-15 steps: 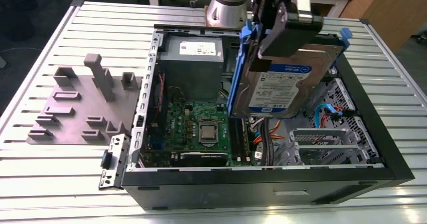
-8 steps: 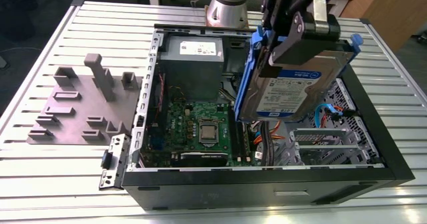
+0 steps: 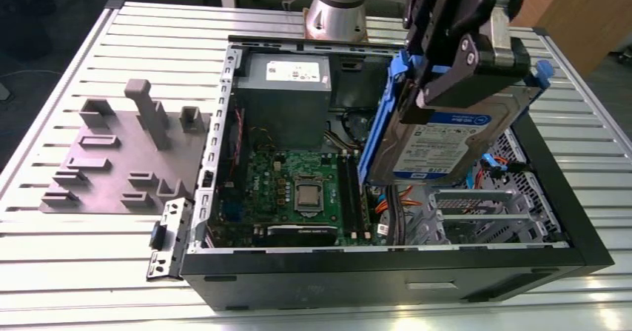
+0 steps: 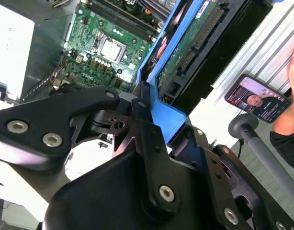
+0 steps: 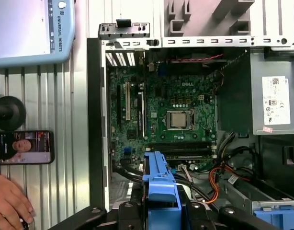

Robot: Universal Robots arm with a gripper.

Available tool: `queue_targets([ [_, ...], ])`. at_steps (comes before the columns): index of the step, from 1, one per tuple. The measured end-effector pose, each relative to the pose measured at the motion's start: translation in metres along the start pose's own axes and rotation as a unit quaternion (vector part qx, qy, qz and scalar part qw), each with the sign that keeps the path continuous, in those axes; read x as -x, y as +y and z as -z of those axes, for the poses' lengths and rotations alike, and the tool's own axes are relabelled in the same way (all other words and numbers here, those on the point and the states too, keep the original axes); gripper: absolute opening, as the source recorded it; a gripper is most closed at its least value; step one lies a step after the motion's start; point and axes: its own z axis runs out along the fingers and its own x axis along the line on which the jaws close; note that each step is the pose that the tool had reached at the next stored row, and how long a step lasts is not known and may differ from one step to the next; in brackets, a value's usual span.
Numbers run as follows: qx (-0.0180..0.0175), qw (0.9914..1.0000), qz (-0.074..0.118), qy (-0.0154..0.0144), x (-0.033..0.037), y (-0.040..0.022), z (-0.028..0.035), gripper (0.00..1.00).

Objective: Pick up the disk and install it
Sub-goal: 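Insert the disk into the insertion slot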

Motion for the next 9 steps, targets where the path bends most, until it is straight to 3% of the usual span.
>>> queue_targets([
  [9, 0.0000, 1.00000, 0.000, 0.0000, -0.0081, -0.0197, -0.0062, 0.36],
])
